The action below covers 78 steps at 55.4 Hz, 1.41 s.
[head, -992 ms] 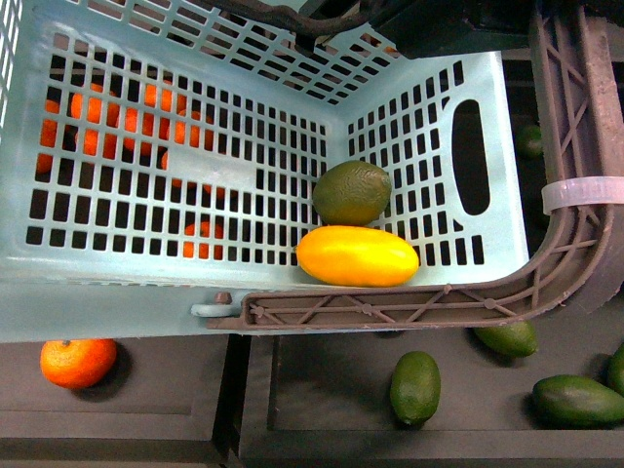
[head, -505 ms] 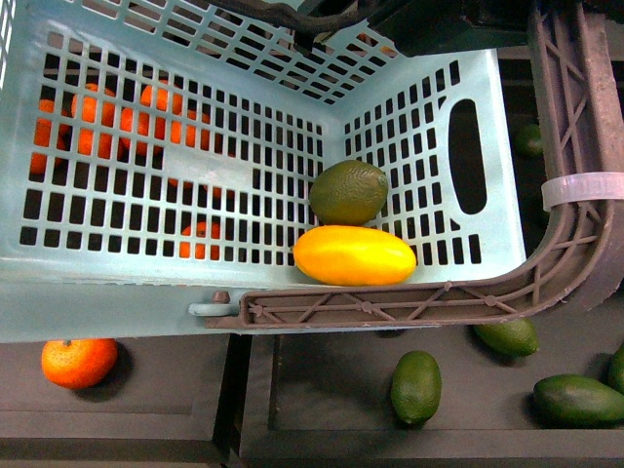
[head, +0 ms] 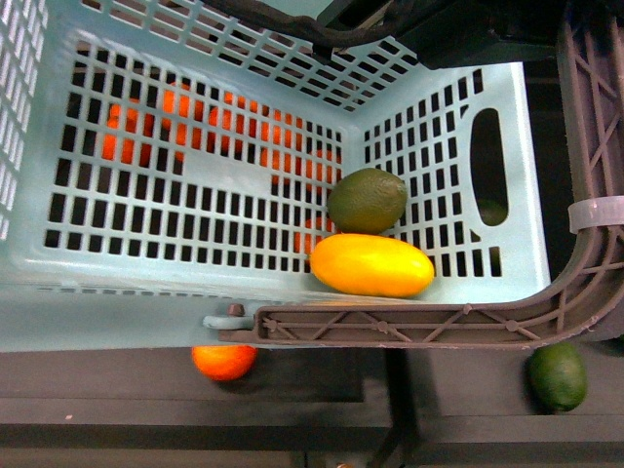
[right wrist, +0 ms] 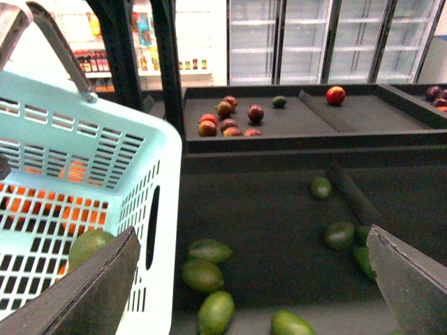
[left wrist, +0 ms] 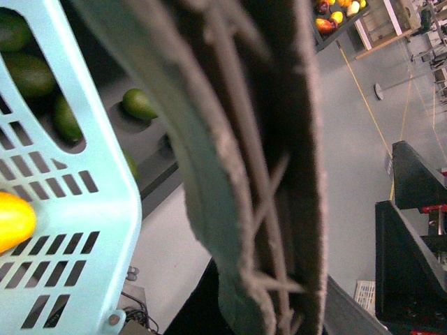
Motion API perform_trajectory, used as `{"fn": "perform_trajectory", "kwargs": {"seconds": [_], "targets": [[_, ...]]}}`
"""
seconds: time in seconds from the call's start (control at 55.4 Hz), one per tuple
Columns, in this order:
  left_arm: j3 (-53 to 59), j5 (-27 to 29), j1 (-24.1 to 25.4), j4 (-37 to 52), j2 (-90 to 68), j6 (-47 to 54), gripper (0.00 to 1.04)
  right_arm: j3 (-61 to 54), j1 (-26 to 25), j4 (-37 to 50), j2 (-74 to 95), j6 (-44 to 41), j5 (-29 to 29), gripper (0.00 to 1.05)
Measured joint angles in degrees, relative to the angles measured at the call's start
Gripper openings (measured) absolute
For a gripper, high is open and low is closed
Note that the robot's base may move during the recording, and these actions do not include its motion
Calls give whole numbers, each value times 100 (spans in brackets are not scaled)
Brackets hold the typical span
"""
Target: Pick mango and avocado into basket
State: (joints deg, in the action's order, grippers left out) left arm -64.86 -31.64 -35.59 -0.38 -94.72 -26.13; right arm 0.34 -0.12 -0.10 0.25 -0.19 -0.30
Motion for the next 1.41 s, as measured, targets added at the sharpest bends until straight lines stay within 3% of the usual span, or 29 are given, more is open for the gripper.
{"fn": "perform_trajectory", "kwargs": {"seconds": [1.407], "targets": [[2,140,94,-2,11,20,9,-2,0,-7,0,-2,-15,97]]}}
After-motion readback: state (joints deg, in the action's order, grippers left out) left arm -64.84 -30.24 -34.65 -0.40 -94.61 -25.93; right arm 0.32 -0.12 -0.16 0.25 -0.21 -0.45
